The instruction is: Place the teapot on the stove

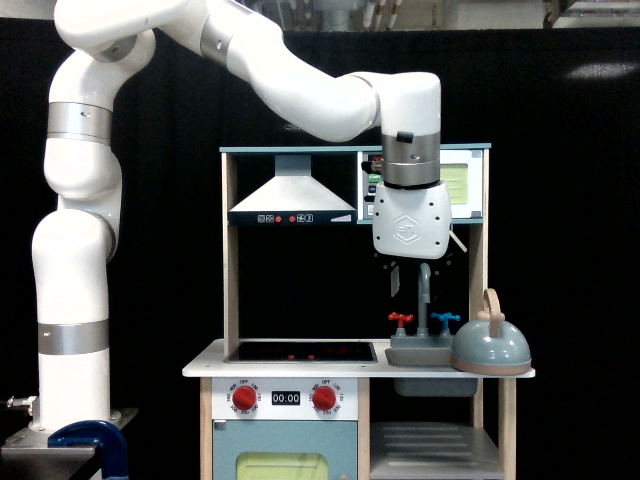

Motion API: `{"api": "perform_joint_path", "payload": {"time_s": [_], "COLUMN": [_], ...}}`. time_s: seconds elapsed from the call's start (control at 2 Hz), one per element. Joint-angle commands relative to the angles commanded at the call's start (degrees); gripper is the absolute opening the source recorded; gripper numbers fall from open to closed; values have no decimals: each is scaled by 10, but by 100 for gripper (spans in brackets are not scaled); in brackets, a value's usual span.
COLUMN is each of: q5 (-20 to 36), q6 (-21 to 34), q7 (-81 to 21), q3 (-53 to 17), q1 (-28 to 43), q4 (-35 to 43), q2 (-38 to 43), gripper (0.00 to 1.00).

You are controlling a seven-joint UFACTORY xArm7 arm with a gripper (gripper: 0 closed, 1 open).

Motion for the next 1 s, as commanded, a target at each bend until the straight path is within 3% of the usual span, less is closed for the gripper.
{"api": "perform_joint_path", "payload": {"time_s": [0.5, 1.0], "q5": [12, 39], "q6": [-5, 57], "q7": [57, -37], "q3": [21, 73], "q1": [-28, -74], "q4": [92, 194], "q2": [80, 157], "gripper": [100, 100]}}
